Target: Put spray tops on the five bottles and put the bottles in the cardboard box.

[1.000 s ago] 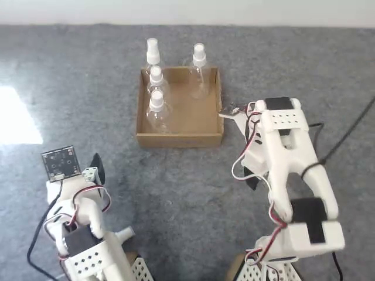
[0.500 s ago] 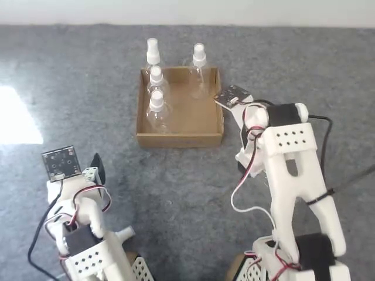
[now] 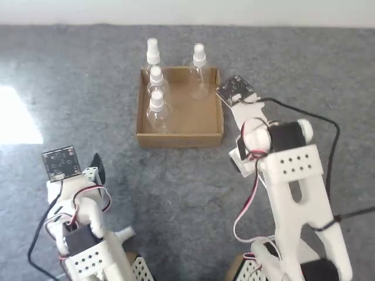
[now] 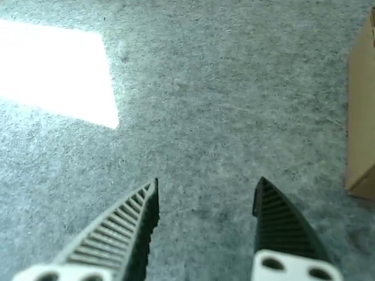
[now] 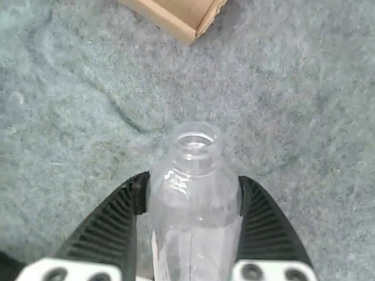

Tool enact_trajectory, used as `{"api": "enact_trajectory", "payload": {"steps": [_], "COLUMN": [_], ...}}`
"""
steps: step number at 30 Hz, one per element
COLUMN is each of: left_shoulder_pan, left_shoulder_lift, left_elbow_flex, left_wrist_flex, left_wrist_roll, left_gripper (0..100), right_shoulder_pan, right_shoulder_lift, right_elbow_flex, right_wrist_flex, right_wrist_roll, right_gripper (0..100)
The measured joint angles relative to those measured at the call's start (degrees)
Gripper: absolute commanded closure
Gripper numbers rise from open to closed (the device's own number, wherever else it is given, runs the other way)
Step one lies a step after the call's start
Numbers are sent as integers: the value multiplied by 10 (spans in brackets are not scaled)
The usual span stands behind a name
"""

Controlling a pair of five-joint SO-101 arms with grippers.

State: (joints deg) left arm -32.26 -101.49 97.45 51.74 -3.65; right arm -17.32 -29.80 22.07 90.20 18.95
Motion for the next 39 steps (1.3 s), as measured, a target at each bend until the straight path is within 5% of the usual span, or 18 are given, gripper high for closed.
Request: {"api": "enact_trajectory", "payload": {"steps": [31, 39], "left_shoulder_pan": [0, 0], "left_shoulder_lift": [0, 0], "left_elbow_flex": [0, 0], "left_wrist_flex": [0, 0], "left_wrist_roll": [0, -12], "left_gripper": [750, 750], "right_shoulder_pan": [0, 54], "right_shoulder_lift": [-190, -247], "right_elbow_flex": [216, 276], "right_wrist_flex": [-162, -220], "right_wrist_roll": [-44, -61], "right_gripper": [908, 908]}}
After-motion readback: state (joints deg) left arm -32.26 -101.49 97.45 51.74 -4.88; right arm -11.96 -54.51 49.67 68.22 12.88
